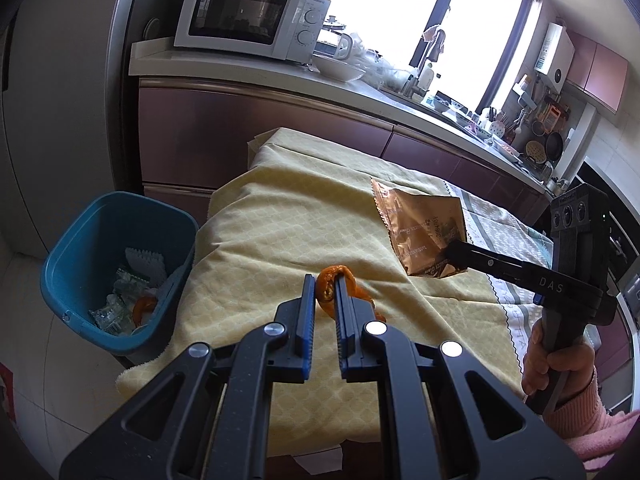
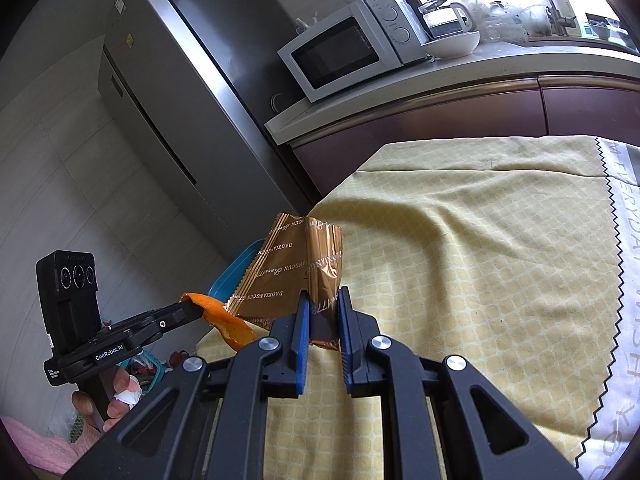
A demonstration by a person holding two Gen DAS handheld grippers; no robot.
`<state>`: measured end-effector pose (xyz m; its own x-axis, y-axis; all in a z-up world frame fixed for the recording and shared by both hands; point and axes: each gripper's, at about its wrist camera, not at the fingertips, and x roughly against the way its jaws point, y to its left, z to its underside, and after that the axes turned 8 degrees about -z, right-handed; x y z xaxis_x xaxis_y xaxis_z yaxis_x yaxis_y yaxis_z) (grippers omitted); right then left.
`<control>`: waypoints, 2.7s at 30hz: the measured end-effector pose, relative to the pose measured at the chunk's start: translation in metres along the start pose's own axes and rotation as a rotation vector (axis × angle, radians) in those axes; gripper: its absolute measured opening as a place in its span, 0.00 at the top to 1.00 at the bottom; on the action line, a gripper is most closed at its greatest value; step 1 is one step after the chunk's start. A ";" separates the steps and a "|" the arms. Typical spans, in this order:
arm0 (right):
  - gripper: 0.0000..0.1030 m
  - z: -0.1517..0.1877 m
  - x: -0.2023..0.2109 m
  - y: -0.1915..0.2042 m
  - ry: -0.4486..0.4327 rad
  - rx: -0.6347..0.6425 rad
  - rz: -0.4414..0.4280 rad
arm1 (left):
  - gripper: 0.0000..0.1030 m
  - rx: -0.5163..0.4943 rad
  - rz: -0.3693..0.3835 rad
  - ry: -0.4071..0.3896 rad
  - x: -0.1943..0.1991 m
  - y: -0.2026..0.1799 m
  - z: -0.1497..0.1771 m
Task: Collect trash
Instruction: 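Carry the peel and packet with both tools toward the blue bin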
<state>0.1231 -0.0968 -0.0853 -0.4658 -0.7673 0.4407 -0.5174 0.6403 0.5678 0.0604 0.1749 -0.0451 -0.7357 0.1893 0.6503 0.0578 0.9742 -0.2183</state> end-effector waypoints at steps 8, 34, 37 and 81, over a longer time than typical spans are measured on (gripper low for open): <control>0.88 -0.002 -0.010 0.008 0.012 0.011 -0.016 | 0.91 0.021 -0.015 -0.008 0.005 0.010 0.000; 0.88 -0.007 -0.032 0.022 0.045 0.041 -0.055 | 0.91 0.059 -0.051 -0.025 0.012 0.029 -0.003; 0.88 -0.008 -0.034 0.023 0.048 0.044 -0.059 | 0.91 0.061 -0.056 -0.026 0.012 0.031 -0.004; 0.88 -0.018 -0.061 0.048 0.084 0.097 -0.104 | 0.91 0.114 -0.131 -0.067 0.027 0.060 -0.007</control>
<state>0.1398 -0.0197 -0.0728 -0.3469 -0.8274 0.4417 -0.6286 0.5546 0.5453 0.0491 0.2388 -0.0356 -0.7753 0.0490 0.6297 -0.1159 0.9690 -0.2182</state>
